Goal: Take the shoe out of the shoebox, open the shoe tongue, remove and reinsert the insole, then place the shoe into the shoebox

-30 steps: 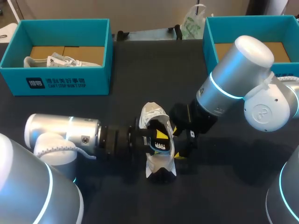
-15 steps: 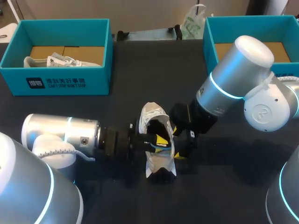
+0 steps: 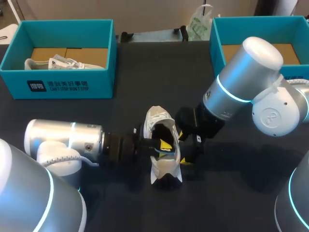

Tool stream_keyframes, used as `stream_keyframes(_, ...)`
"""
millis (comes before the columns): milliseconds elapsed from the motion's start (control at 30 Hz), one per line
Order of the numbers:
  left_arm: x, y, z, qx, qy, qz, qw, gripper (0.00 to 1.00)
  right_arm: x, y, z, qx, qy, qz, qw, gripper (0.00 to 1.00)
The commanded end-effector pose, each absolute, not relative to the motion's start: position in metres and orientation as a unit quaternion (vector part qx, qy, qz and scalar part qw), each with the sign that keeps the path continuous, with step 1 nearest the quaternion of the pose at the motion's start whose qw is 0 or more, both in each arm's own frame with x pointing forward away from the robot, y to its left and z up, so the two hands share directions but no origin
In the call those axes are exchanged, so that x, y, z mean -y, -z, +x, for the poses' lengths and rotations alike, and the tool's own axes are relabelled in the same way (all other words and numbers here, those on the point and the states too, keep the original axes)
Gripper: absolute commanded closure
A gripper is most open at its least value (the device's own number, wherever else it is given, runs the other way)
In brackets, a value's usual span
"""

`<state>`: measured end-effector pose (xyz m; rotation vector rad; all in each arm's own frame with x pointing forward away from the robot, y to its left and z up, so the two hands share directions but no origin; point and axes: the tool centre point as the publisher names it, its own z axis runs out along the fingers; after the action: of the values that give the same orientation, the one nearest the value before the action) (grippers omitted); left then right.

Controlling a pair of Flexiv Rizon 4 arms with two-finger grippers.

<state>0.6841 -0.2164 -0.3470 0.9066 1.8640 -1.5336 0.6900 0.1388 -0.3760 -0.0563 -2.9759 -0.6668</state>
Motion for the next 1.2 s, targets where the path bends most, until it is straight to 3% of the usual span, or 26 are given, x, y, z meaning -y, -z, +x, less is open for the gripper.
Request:
stream_keyframes(33, 0.226, 0.356, 0.693, -0.700, 0.566, 0.339, 0.275, 1.00, -0.139, 0.377, 0.689, 0.975, 0.218, -0.019, 0.044, 0.00)
stream_keyframes(333, 0.223, 0.350, 0.688, -0.700, 0.566, 0.340, 0.272, 0.99, -0.139, 0.377, 0.689, 0.975, 0.218, -0.019, 0.044, 0.00)
stream_keyframes(400, 0.221, 0.348, 0.687, -0.698, 0.569, 0.339, 0.272, 0.72, -0.139, 0.377, 0.689, 0.975, 0.218, -0.019, 0.044, 0.00)
stream_keyframes(467, 0.220, 0.345, 0.684, -0.697, 0.571, 0.338, 0.273, 0.68, -0.139, 0.377, 0.689, 0.975, 0.218, -0.019, 0.044, 0.00)
stream_keyframes(800, 0.217, 0.326, 0.668, -0.687, 0.577, 0.343, 0.278, 0.78, -0.139, 0.377, 0.689, 0.975, 0.218, -0.019, 0.044, 0.00)
stream_keyframes(1033, 0.218, 0.322, 0.664, -0.693, 0.572, 0.343, 0.275, 0.79, -0.139, 0.377, 0.689, 0.975, 0.218, -0.019, 0.044, 0.00)
stream_keyframes(1100, 0.218, 0.324, 0.664, -0.693, 0.571, 0.342, 0.275, 0.84, -0.139, 0.377, 0.689, 0.975, 0.218, -0.019, 0.044, 0.00)
stream_keyframes(1133, 0.218, 0.325, 0.663, -0.693, 0.572, 0.341, 0.275, 1.00, -0.139, 0.377, 0.689, 0.975, 0.218, -0.019, 0.044, 0.00)
stream_keyframes(1200, 0.219, 0.329, 0.664, -0.693, 0.573, 0.340, 0.275, 1.00, -0.139, 0.377, 0.689, 0.975, 0.218, -0.019, 0.044, 0.00)
